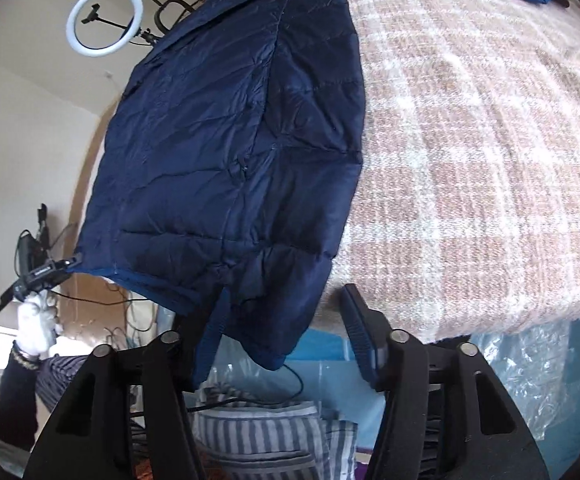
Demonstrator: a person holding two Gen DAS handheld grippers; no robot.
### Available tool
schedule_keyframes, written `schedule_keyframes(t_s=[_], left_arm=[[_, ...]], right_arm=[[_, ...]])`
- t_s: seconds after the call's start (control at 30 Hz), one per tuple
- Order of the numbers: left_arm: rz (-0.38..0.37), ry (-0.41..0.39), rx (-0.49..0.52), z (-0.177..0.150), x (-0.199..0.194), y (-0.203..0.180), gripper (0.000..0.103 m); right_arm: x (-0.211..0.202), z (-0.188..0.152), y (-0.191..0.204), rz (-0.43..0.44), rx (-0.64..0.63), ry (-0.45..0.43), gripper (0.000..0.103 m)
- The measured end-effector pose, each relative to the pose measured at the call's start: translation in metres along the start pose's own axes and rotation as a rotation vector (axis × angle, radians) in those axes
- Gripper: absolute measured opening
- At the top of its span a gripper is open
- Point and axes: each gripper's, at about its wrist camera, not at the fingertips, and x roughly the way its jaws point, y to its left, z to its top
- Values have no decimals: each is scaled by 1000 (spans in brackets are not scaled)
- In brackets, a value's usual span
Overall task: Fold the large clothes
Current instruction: 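Grasp the jacket hem with both tools and lift it toward the collar, then carry the held hem over the jacket toward the collar with both tools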
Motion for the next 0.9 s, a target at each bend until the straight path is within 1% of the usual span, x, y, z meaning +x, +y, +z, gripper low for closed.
schedule_keyframes(t_s=[0.03, 0.07, 0.13, 0.17, 0.27, 0.43, 0.6, 0.7, 0.83, 0.9], left_arm=[[-2, -5, 3, -1, -2, 0, 14], [-5, -7, 4, -1, -2, 1, 13], [-16, -12, 0, -2, -4, 4, 11], [-22, -12, -5, -3, -4, 6, 11], [-56, -14, -37, -3, -7, 13, 9], [-105, -31, -71, -3, -14, 18, 8], [-113, -37, -80, 0, -15, 18, 7], [-115, -46, -84, 4, -16, 15, 7], [-115, -57, -91, 9, -18, 10, 7], [-134, -77, -99, 14, -24, 5, 7]], right_arm=[[3, 0, -2, 27, 10, 18, 35], [6, -1, -2, 36, 13, 22, 29], [6, -1, -7, 51, 16, 26, 21], [7, -1, -9, 65, 25, 34, 13], [10, -1, -17, 94, 72, 43, 8], [9, 2, -17, 93, 84, 39, 6], [10, 10, -18, 121, 133, 29, 5], [9, 19, -13, 121, 111, 8, 5], [5, 18, -13, 112, 100, -15, 4], [0, 17, -17, 118, 114, -33, 4]])
